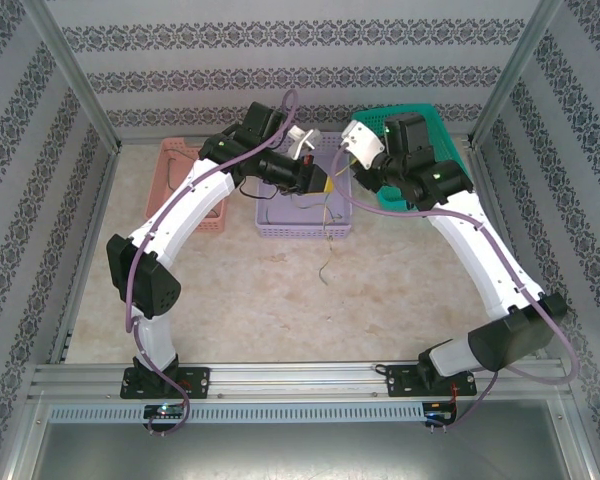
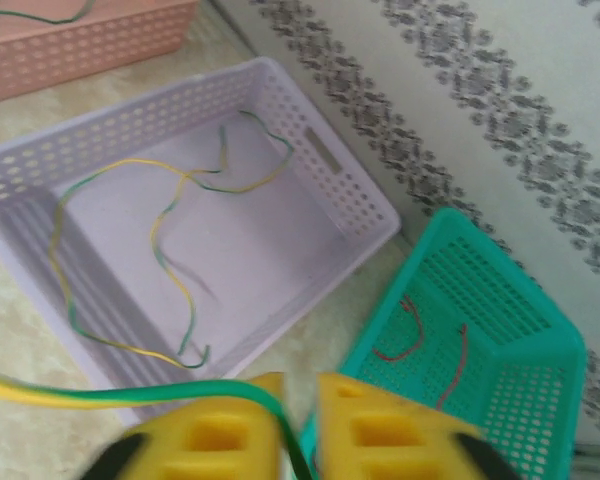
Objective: Untangle the cables
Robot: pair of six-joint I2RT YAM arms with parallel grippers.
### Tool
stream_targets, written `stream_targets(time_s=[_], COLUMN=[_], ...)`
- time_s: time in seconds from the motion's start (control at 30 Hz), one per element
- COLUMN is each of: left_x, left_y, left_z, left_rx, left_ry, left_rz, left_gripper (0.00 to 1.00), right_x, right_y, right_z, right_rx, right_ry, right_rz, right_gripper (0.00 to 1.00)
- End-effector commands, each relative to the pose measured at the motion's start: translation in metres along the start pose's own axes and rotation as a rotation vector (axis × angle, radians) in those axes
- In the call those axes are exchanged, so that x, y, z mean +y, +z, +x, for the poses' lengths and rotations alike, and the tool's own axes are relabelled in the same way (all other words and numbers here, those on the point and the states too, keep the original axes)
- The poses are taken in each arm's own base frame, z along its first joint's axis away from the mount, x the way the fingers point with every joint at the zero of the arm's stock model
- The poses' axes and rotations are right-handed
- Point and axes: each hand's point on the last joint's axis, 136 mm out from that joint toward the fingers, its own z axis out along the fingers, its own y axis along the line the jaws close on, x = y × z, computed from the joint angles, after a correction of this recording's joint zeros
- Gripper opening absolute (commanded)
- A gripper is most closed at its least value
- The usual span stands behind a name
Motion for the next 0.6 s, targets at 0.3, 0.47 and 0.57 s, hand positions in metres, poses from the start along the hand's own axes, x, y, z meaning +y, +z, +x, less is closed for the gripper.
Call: stream_targets(time_s=[0.3, 0.47, 0.57], left_x=[-0.036, -0.029, -0.017], left_y=[-0.052, -0.082, -0.099], left_z=[-0.042, -0.095, -0.131], left_rx=[-0.169, -0.318, -0.417], left_ry=[-0.153, -0.191, -0.199], left_rz=[-0.026, 0.002, 0.039], left_gripper=[0.0, 0.0, 0.0], right_x=[-0.069, -0.051, -0.036], right_y=[-0.09, -0.101, -0.096], right_z=[-0.004, 0.005, 0.01], right_rx=[-0.226, -0.333, -0.342], right_ry=[0.498, 0.8, 0.937], right_rz=[0.331, 0.234, 0.174], right_gripper=[0.61, 0.62, 0.62])
